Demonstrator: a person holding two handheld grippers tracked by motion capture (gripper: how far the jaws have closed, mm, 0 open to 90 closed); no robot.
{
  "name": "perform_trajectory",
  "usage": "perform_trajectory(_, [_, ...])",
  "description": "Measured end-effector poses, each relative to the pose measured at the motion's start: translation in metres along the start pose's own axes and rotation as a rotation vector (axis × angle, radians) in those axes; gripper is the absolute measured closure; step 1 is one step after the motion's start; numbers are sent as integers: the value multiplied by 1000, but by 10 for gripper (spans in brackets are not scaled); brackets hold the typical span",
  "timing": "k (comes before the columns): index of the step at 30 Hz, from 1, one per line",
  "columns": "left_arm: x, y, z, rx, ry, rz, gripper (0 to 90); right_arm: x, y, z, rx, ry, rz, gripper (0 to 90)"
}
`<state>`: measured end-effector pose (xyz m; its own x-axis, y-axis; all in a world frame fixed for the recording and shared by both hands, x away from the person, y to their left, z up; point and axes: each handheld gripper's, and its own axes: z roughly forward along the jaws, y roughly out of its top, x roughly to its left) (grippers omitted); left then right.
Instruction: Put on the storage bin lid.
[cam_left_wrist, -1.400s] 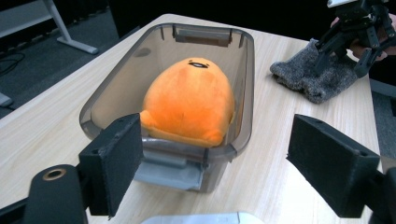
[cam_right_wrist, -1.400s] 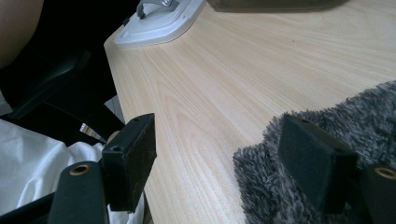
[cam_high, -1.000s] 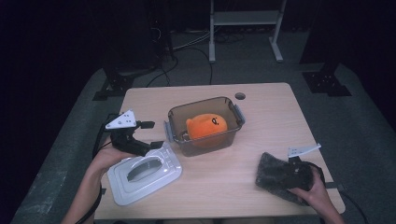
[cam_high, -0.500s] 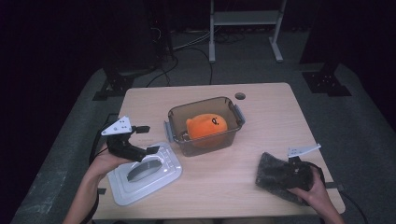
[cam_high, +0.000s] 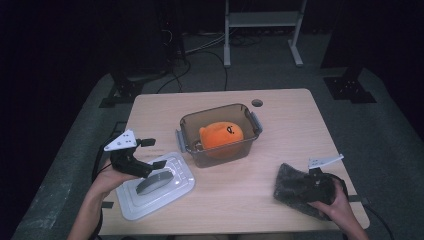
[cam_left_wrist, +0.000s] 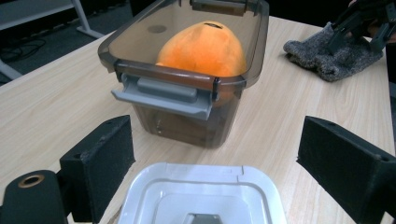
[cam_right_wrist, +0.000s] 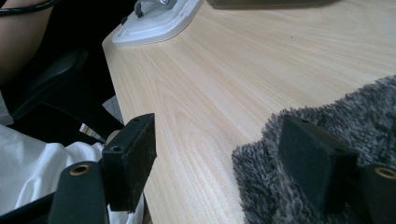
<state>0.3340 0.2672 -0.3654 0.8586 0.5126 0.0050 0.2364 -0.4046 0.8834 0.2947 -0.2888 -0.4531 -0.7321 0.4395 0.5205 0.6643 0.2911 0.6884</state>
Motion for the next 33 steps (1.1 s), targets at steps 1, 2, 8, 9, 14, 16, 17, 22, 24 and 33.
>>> perform_trajectory(1, [0,-2,-1,-4,1,-4,101,0,0,0,0,0,-1,267])
perform_trajectory(2, [0,-3,-1,-4,3,-6,101,0,0,0,0,0,0,267])
perform_trajectory(8, [0,-9,-2,-6,6,-11,101,0,0,1,1,-1,1,267])
perform_trajectory(9, [0,-11,-2,-6,7,-10,101,0,0,1,2,0,3,267])
perform_trajectory(14, [0,-18,-2,-5,17,-11,101,0,0,1,2,-1,2,267])
perform_trajectory(16, [0,-21,-2,-4,23,-6,101,0,0,1,2,-1,3,267])
perform_trajectory(17, [-1,-22,-2,-6,27,-7,101,0,0,1,3,-1,3,267])
perform_trajectory(22, [-1,-29,-3,-11,35,-11,101,0,-1,1,4,-1,3,267])
perform_trajectory(24, [-1,-33,-2,-7,36,-8,101,0,0,1,4,-1,3,267])
perform_trajectory(33, [-2,-46,-1,5,36,-19,101,0,-1,1,6,0,1,267])
